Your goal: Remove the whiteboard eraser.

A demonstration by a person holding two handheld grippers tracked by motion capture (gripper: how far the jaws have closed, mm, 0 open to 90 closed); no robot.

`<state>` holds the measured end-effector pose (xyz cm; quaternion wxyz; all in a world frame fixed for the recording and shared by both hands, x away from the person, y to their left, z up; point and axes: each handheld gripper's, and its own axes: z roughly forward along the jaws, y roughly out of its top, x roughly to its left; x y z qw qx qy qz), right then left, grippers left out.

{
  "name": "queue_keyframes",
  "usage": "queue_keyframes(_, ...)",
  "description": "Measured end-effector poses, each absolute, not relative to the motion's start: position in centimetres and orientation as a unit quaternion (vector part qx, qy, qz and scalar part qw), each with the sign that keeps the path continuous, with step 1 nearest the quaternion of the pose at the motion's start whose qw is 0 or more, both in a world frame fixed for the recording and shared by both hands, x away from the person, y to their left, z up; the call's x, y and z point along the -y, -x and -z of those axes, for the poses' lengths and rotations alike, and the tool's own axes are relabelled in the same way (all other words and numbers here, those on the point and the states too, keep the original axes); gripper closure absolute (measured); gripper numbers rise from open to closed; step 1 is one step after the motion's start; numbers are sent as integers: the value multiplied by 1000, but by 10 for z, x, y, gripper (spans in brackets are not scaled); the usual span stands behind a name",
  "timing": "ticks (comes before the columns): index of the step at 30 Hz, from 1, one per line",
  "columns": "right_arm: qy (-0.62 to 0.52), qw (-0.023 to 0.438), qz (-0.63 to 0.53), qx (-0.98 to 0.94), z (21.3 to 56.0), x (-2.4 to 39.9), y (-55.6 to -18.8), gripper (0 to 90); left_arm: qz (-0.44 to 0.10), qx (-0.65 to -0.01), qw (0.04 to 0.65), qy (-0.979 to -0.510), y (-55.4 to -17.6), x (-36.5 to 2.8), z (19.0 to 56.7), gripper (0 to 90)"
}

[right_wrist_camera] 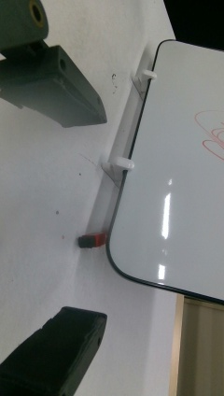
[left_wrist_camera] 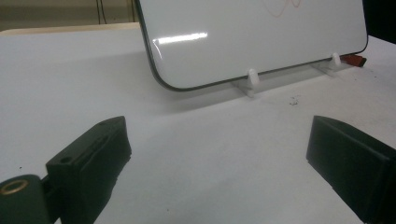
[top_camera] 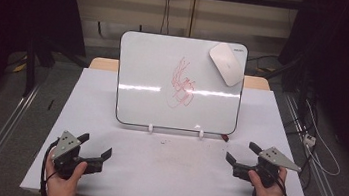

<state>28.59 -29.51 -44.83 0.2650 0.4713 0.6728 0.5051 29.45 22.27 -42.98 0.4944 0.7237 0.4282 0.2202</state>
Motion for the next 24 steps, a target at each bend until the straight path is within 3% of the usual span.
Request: queue_keyframes(24, -455, 276, -512, -674, 444, 286, -290, 61, -224, -434, 492, -721, -297, -228, 430, 59)
